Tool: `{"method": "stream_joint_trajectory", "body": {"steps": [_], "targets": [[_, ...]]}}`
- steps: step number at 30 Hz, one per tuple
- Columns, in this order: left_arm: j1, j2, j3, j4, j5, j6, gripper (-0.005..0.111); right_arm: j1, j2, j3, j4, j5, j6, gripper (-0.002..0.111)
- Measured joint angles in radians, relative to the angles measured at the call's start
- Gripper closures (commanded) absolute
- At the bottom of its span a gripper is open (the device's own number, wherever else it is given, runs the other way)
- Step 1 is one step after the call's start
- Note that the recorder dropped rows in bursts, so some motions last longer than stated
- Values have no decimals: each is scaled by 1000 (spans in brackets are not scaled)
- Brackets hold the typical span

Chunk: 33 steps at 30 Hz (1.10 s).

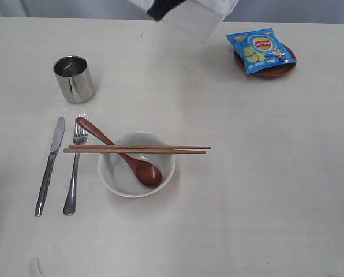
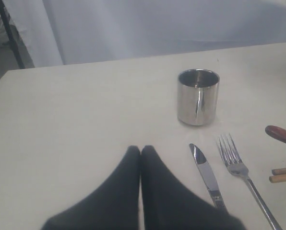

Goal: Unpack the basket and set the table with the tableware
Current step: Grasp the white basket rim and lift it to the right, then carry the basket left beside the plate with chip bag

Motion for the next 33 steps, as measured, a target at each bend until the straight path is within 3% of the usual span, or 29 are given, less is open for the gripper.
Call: {"method": "stream_joint_trajectory", "body": {"steps": [4,8,16,25,33], "targets": [[0,0,0,0,0,0,107,-123,-27,-26,-93,-14,163,109],[0,0,0,0,0,0,107,-324,-7,-29,-145,-17,355,109],[0,0,0,0,0,0,107,-612,113,-29,-38,-13,493,109],[0,0,0,0,0,0,107,-679,276,-29,-9,-19,499,109],[0,0,0,0,0,0,107,-648,338,-29,103,-12,303,109]]}}
